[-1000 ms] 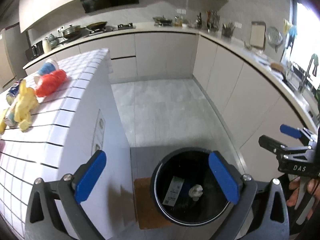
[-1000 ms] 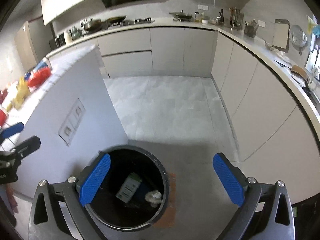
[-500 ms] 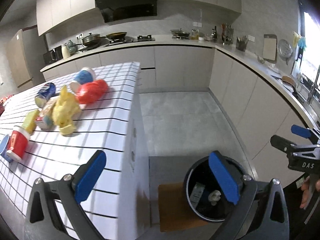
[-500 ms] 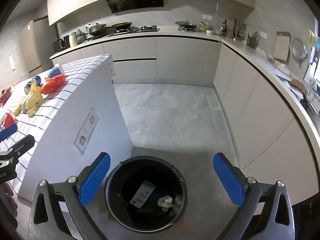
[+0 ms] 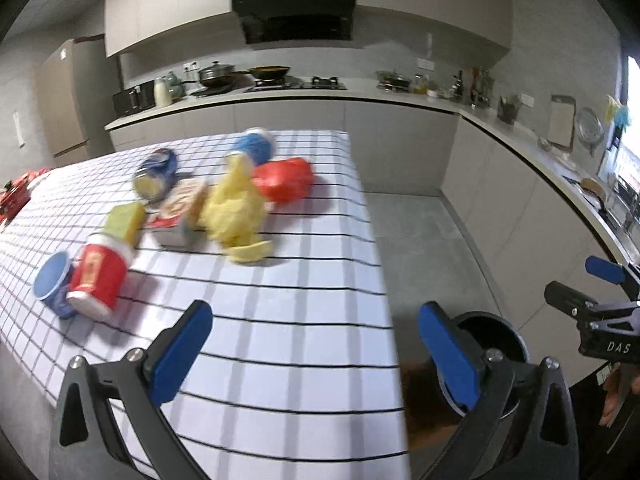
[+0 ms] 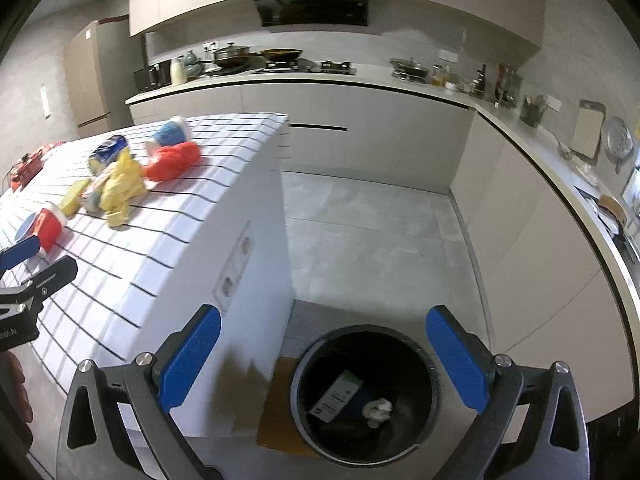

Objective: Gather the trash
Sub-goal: 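Move both tools back toward the table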

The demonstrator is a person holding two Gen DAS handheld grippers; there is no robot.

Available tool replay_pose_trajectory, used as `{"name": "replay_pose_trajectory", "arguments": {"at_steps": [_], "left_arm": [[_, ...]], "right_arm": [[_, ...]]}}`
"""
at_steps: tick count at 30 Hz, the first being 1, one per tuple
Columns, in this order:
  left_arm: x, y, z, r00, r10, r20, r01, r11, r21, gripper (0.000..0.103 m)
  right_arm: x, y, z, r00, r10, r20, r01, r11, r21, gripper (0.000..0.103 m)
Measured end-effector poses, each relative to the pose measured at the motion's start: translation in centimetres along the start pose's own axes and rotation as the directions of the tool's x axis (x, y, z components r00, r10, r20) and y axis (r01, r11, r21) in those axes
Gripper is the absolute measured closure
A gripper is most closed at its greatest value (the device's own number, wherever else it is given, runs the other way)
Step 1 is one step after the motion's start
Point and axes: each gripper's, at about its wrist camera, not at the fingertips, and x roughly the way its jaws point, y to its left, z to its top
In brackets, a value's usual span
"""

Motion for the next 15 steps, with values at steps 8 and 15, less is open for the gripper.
{"name": "replay_pose_trajectory", "arguments": {"at_steps": [8, 15], "left_arm": [[-0.8, 9.3, -1.1, 0.996, 0.084, 0.007, -0.083, 0.993, -0.088, 0.0], [-0.7, 16.8, -2.3, 0.985, 0.171, -0.004, -0.169, 0.971, -0.166, 0.0]], "right_arm": [[1.0, 8.0, 1.0, 0.999, 0.052, -0.007, -0.052, 0.997, -0.06, 0.0], [2.2, 14.6, 1.8, 0.995, 0.094, -0.018, -0.095, 0.99, -0.1, 0.0]]}}
